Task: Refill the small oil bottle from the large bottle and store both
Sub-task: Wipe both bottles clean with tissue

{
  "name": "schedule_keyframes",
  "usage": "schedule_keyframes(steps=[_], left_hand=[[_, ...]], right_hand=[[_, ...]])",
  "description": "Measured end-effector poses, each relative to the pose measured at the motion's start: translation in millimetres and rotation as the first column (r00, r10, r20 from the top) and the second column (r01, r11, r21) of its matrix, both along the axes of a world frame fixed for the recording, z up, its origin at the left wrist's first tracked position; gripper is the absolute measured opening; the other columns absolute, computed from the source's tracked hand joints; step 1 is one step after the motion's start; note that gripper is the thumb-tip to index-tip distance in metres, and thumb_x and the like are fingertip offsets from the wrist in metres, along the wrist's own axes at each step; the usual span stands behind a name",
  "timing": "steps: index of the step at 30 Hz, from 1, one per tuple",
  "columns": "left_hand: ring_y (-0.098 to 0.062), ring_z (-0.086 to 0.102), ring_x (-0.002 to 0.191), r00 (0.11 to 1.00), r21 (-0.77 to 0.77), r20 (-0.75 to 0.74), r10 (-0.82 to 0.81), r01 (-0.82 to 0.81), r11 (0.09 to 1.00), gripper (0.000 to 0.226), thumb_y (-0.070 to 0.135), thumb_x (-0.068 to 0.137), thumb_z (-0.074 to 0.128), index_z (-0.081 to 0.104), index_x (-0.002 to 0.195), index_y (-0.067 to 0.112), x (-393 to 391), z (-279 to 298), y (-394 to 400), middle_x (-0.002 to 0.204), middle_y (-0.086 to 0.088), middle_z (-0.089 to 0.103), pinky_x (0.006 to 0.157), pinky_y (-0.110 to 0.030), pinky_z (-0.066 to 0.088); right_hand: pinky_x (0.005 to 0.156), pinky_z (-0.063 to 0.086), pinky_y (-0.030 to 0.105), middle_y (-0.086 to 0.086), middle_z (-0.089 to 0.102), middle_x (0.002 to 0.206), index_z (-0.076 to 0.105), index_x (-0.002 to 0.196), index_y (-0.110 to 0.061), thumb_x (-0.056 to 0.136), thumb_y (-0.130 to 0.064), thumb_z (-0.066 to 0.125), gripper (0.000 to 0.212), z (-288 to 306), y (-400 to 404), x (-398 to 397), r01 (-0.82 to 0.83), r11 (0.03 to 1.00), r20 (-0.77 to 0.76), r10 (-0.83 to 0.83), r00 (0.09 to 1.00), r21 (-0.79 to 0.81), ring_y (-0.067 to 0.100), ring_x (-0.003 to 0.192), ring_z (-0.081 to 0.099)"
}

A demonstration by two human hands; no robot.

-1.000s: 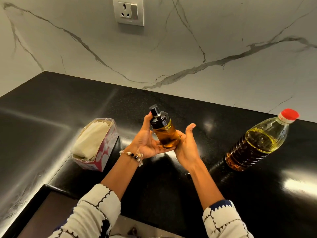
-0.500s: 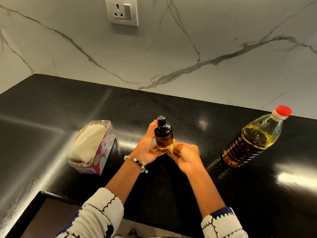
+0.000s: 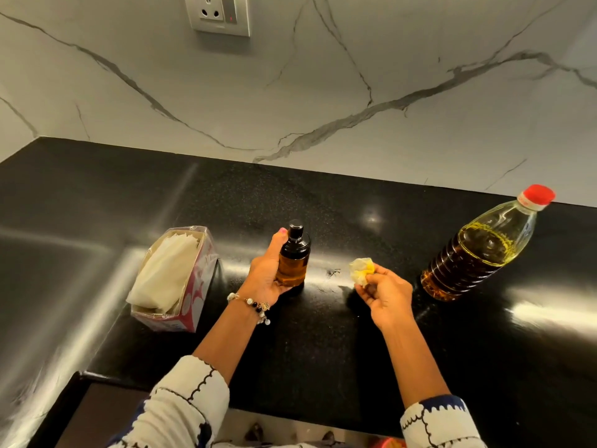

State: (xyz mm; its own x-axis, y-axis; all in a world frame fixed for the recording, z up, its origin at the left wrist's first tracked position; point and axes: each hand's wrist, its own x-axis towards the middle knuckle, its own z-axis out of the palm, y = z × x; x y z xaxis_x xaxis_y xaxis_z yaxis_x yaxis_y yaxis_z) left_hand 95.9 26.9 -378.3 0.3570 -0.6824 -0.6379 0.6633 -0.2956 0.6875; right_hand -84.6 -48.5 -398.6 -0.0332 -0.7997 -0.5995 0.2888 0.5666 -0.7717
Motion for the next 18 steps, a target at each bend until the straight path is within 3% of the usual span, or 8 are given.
schedule_keyframes(steps=[2, 4, 6, 8, 11, 13, 16, 18], left_hand=[[-0.026, 0.062, 0.098, 0.998, 0.017, 0.062, -0.016, 0.015, 1.0, 0.034, 0.05, 0.083, 0.066, 0.059, 0.091, 0.018, 3, -3, 1, 0.095, -0.007, 0.066, 0.1, -0.046, 0.047], [-0.022, 0.064, 0.095, 0.993, 0.025, 0.117, -0.034, 0.031, 0.999, 0.038, 0.051, 0.08, 0.068, 0.06, 0.094, 0.017, 4, -6, 0, 0.101, -0.008, 0.068, 0.096, -0.043, 0.05], [-0.02, 0.064, 0.091, 0.985, 0.021, 0.168, -0.027, 0.024, 0.999, 0.038, 0.051, 0.08, 0.069, 0.061, 0.093, 0.016, 4, -8, -1, 0.101, -0.007, 0.068, 0.09, -0.038, 0.052], [-0.019, 0.064, 0.092, 0.977, 0.027, 0.211, -0.021, 0.015, 1.0, 0.043, 0.052, 0.078, 0.07, 0.063, 0.096, 0.014, 4, -10, -1, 0.102, -0.007, 0.069, 0.088, -0.037, 0.052], [-0.019, 0.064, 0.093, 0.967, 0.037, 0.254, -0.014, 0.005, 0.999, 0.048, 0.057, 0.077, 0.069, 0.063, 0.096, 0.014, 5, -11, -1, 0.102, -0.006, 0.068, 0.09, -0.037, 0.051], [-0.019, 0.063, 0.096, 0.956, 0.055, 0.293, -0.024, 0.008, 0.998, 0.048, 0.061, 0.078, 0.065, 0.064, 0.095, 0.016, 9, -11, 0, 0.103, -0.005, 0.067, 0.09, -0.036, 0.05], [-0.015, 0.058, 0.098, 0.945, 0.055, 0.328, -0.009, -0.01, 0.998, 0.037, 0.059, 0.082, 0.061, 0.061, 0.086, 0.022, 12, -12, 3, 0.101, 0.001, 0.064, 0.089, -0.033, 0.045], [-0.015, 0.058, 0.101, 0.947, 0.042, 0.321, -0.011, -0.003, 0.999, 0.034, 0.057, 0.084, 0.061, 0.061, 0.085, 0.023, 13, -13, 4, 0.1, 0.003, 0.064, 0.094, -0.035, 0.044]], right_hand=[[0.064, 0.055, 0.029, 0.008, 0.068, 0.083, 0.068, 0.09, -0.009, 0.085, 0.011, 0.049, 0.028, -4, 2, -4, 0.019, 0.996, -0.126, -0.03, 0.992, -0.082, 0.017, 0.072, 0.065], [0.069, 0.056, 0.029, 0.005, 0.071, 0.085, 0.071, 0.096, -0.01, 0.085, 0.004, 0.057, 0.023, -8, 6, -9, -0.011, 0.977, -0.349, -0.065, 0.935, -0.211, 0.015, 0.076, 0.067], [0.073, 0.055, 0.026, 0.003, 0.07, 0.089, 0.07, 0.101, -0.01, 0.087, -0.001, 0.058, 0.021, -12, 9, -12, -0.117, 0.928, -0.581, -0.119, 0.805, -0.352, 0.013, 0.079, 0.066], [0.075, 0.054, 0.029, 0.006, 0.069, 0.093, 0.07, 0.103, -0.008, 0.088, -0.001, 0.055, 0.022, -15, 10, -13, -0.247, 0.849, -0.705, -0.19, 0.683, -0.468, 0.016, 0.083, 0.065], [0.072, 0.044, 0.025, 0.011, 0.066, 0.095, 0.069, 0.103, -0.003, 0.089, 0.0, 0.052, 0.023, -19, 6, -9, -0.395, 0.759, -0.8, -0.267, 0.537, -0.518, 0.019, 0.083, 0.06], [0.073, 0.041, 0.026, 0.013, 0.064, 0.096, 0.069, 0.103, -0.003, 0.089, 0.001, 0.05, 0.024, -23, 2, -5, -0.466, 0.725, -0.83, -0.265, 0.491, -0.507, 0.024, 0.085, 0.06], [0.083, 0.047, 0.031, 0.01, 0.066, 0.102, 0.069, 0.106, -0.008, 0.091, -0.002, 0.051, 0.025, -27, 0, 2, -0.608, 0.628, -0.85, -0.181, 0.495, -0.487, 0.024, 0.095, 0.06], [0.085, 0.047, 0.035, 0.011, 0.068, 0.102, 0.068, 0.107, -0.008, 0.092, -0.006, 0.052, 0.022, -31, -2, 7, -0.755, 0.519, -0.902, -0.081, 0.424, -0.401, 0.026, 0.096, 0.062]])
